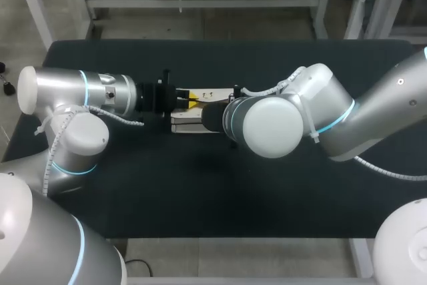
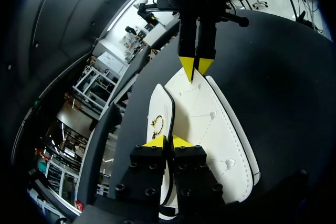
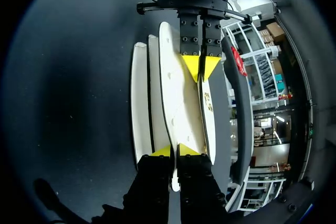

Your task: Pick up the bag, open it, inspect its contents, close it, and place it on the opposite side

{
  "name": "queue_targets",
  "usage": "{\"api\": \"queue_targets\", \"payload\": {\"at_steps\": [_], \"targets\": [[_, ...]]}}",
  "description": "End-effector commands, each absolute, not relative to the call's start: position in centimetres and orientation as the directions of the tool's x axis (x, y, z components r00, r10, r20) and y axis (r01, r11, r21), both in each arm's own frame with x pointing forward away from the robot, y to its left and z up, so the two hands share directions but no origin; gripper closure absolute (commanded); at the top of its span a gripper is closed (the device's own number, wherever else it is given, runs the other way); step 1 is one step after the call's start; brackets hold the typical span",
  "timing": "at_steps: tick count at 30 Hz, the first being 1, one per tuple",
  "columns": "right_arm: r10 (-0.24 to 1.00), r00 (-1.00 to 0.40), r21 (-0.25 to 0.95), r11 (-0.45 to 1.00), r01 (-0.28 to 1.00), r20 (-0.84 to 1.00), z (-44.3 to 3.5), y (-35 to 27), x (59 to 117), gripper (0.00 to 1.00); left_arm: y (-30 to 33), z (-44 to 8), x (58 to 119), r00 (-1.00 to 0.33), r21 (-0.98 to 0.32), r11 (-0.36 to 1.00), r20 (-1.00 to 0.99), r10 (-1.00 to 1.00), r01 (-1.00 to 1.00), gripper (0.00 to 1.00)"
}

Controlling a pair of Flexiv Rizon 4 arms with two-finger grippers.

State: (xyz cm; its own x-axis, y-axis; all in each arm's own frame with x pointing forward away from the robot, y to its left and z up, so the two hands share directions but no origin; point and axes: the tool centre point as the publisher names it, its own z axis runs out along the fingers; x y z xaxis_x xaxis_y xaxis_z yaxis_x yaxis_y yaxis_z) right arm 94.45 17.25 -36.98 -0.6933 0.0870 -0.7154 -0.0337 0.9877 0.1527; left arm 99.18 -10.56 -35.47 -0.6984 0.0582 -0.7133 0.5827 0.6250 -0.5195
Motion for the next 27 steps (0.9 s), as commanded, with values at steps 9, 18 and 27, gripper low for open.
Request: {"api": "queue_targets", "payload": {"at_steps": [9,18,27], "targets": [[0.110,-0.560,0.165,0.985,-0.047,-0.821,-37.4,16.9,94.4,1.00,-10.5,-34.2,100.5,-0.705,-0.491,0.648,-0.702,0.101,0.582,0.77],[0.110,-0.560,0.165,0.985,-0.047,-0.821,-37.4,16.9,94.4,1.00,-10.8,-33.7,101.7,-0.719,-0.473,0.668,-0.682,0.136,0.575,0.74],[0.110,-0.560,0.165,0.985,-0.047,-0.821,-37.4,16.9,94.4,1.00,-11.0,-34.2,101.9,-0.748,-0.467,0.680,-0.637,0.185,0.566,1.00]]}}
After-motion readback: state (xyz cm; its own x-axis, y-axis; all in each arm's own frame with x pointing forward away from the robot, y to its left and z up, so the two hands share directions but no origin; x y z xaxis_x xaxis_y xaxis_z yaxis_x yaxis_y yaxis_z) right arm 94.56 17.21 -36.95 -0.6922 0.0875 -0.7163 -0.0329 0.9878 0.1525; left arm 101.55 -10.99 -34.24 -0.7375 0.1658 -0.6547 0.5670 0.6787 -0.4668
